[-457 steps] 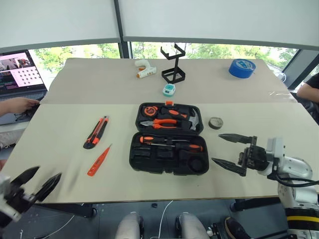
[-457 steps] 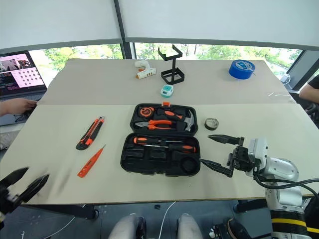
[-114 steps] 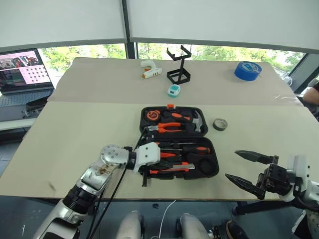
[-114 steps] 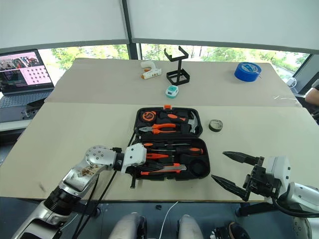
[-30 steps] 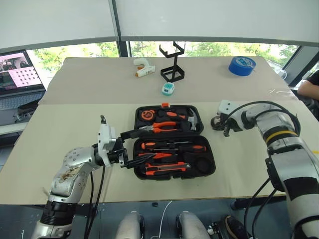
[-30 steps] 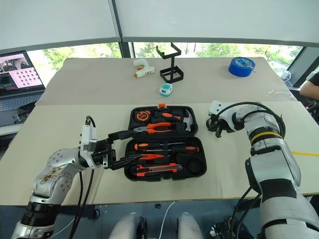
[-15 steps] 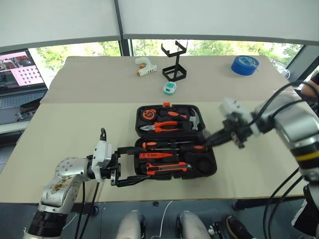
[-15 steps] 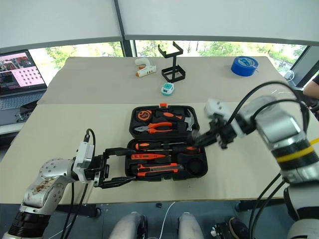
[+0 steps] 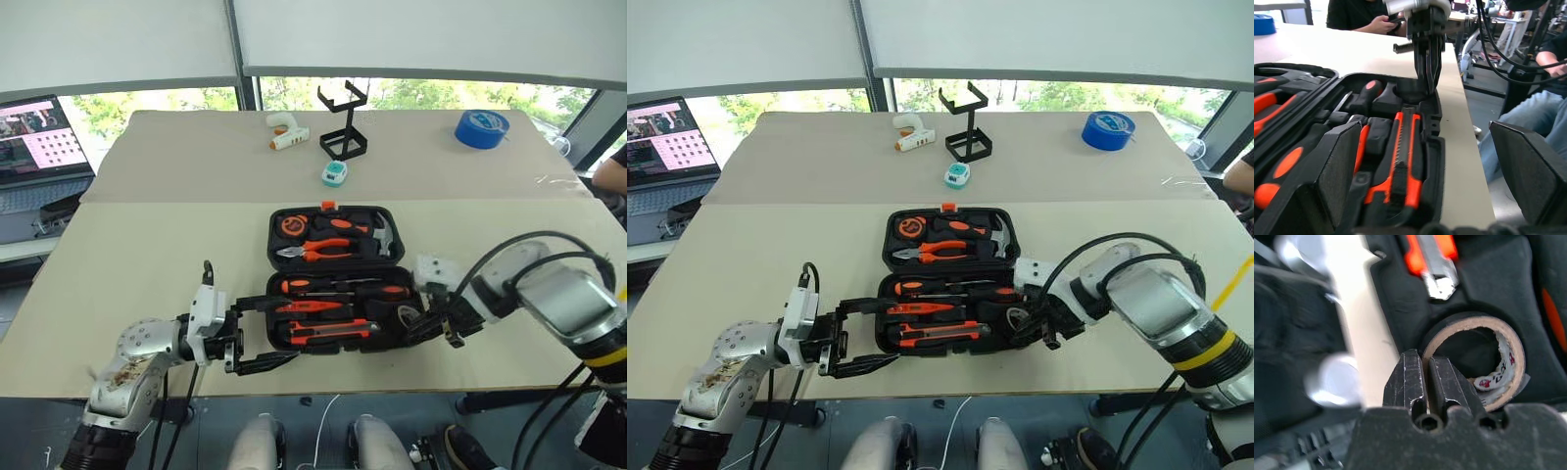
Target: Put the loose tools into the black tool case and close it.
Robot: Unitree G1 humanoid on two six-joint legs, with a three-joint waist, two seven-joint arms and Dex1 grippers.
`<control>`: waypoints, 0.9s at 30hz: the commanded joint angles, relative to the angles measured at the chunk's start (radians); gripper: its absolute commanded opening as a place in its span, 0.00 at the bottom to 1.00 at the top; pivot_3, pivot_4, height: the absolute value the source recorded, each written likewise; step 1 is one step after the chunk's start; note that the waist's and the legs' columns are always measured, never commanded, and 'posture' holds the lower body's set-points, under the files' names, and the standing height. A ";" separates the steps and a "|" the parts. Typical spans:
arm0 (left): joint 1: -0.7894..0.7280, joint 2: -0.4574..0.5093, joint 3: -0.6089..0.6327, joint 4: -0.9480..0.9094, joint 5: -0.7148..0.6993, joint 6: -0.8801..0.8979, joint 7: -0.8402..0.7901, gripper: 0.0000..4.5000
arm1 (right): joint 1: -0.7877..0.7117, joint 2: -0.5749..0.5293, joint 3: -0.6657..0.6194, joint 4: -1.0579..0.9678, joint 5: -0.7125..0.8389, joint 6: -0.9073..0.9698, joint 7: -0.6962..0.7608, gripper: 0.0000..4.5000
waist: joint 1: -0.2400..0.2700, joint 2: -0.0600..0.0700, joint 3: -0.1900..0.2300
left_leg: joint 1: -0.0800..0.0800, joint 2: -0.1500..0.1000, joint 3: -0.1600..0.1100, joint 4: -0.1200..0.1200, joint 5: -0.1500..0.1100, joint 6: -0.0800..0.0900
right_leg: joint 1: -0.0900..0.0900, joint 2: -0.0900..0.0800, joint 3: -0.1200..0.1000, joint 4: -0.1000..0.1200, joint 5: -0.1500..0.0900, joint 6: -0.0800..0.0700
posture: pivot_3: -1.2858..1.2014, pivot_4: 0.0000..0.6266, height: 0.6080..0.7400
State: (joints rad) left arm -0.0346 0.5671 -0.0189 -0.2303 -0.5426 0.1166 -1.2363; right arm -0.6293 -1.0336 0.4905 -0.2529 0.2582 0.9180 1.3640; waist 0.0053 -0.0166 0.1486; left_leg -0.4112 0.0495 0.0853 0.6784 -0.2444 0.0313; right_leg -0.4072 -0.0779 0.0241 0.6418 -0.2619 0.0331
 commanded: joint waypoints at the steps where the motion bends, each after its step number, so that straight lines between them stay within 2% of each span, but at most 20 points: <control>1: 0.001 -0.003 -0.004 -0.041 0.001 -0.019 0.009 1.00 | -0.007 -0.011 -0.002 0.012 -0.028 0.015 -0.018 0.02 | 0.002 -0.003 0.000 | 0.000 0.000 0.000 0.000 0.000 0.000 | 0.001 0.000 0.000 0.000 0.000 0.000 | 0.52 0.24 1.00; 3: 0.000 -0.004 -0.005 -0.040 0.003 -0.022 0.013 1.00 | -0.010 -0.018 0.002 0.007 -0.027 0.006 -0.002 0.02 | 0.003 -0.003 0.000 | 0.001 0.000 0.000 0.001 0.000 0.000 | 0.001 0.000 0.000 0.000 0.000 0.000 | 0.52 0.24 1.00; 9: -0.001 -0.013 0.016 -0.054 -0.013 0.000 0.064 1.00 | -0.024 -0.048 -0.019 -0.016 0.007 -0.004 0.064 0.43 | 0.006 -0.003 0.000 | 0.000 0.000 -0.001 0.000 0.000 0.000 | 0.001 0.000 -0.001 0.000 0.000 0.000 | 0.52 0.24 1.00; 10: -0.003 -0.013 0.025 -0.056 -0.018 0.012 0.082 1.00 | -0.030 -0.051 -0.034 -0.012 0.021 -0.001 0.074 0.55 | 0.006 -0.003 0.000 | 0.000 0.000 -0.001 0.000 0.000 0.000 | 0.001 0.000 -0.001 0.000 0.000 0.000 | 0.52 0.24 1.00; 12: -0.009 0.001 0.046 -0.049 0.001 0.026 0.123 1.00 | -0.040 -0.063 -0.062 0.002 0.045 -0.006 0.104 0.67 | 0.005 -0.003 0.000 | 0.000 0.001 -0.001 0.000 0.000 0.000 | 0.001 0.000 -0.001 -0.001 0.000 0.000 | 0.52 0.24 1.00; 13: -0.011 0.011 0.051 -0.046 0.013 0.034 0.140 1.00 | -0.041 -0.068 -0.072 0.010 0.053 -0.011 0.115 0.78 | 0.004 -0.003 0.000 | 0.000 0.001 -0.001 0.000 0.000 0.000 | 0.000 0.000 -0.001 0.000 0.000 0.000 | 0.52 0.24 1.00; 14: -0.015 0.022 0.051 -0.041 0.020 0.051 0.150 1.00 | -0.036 -0.070 -0.087 0.021 0.063 -0.023 0.123 0.84 | 0.004 -0.003 0.000 | 0.000 0.001 -0.001 0.000 0.000 0.000 | 0.000 0.000 -0.001 0.000 0.000 0.000 | 0.52 0.24 1.00; 16: -0.036 0.048 0.092 -0.004 -0.001 0.091 0.167 1.00 | -0.022 -0.053 -0.205 0.093 0.139 -0.073 0.145 0.98 | 0.004 -0.003 0.000 | 0.000 0.001 -0.001 0.000 0.000 0.000 | 0.000 0.000 -0.001 0.000 0.000 0.000 | 0.52 0.24 1.00; 22: -0.087 0.076 0.136 0.051 -0.019 0.181 0.217 1.00 | 0.026 -0.059 -0.397 0.257 0.182 -0.184 0.124 0.98 | 0.007 -0.004 0.001 | 0.000 0.000 -0.001 0.000 0.000 0.000 | 0.001 0.000 -0.001 0.000 0.000 0.000 | 0.52 0.24 1.00; 24: -0.118 0.068 0.133 0.081 -0.001 0.190 0.242 0.91 | 0.053 -0.043 -0.436 0.308 0.167 -0.239 0.101 0.98 | 0.007 -0.005 0.001 | 0.000 0.000 -0.001 0.000 0.000 0.000 | 0.001 0.000 -0.002 -0.001 0.000 0.000 | 0.52 0.24 1.00; 27: -0.171 0.059 0.101 0.135 0.051 0.229 0.304 0.69 | 0.069 0.035 -0.464 0.417 0.079 -0.432 -0.033 0.82 | 0.005 -0.005 0.001 | 0.000 0.000 -0.001 0.000 0.000 0.000 | 0.001 0.001 -0.002 0.000 0.000 0.000 | 0.52 0.24 1.00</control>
State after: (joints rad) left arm -0.1727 0.6317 0.0920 -0.1123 -0.5192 0.3326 -0.9683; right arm -0.5614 -1.0230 0.0638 0.1196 0.3823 0.6080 1.4034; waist 0.0101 -0.0214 0.1496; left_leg -0.4107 0.0495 0.0849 0.6788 -0.2443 0.0313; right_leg -0.4058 -0.0773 0.0227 0.6422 -0.2617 0.0335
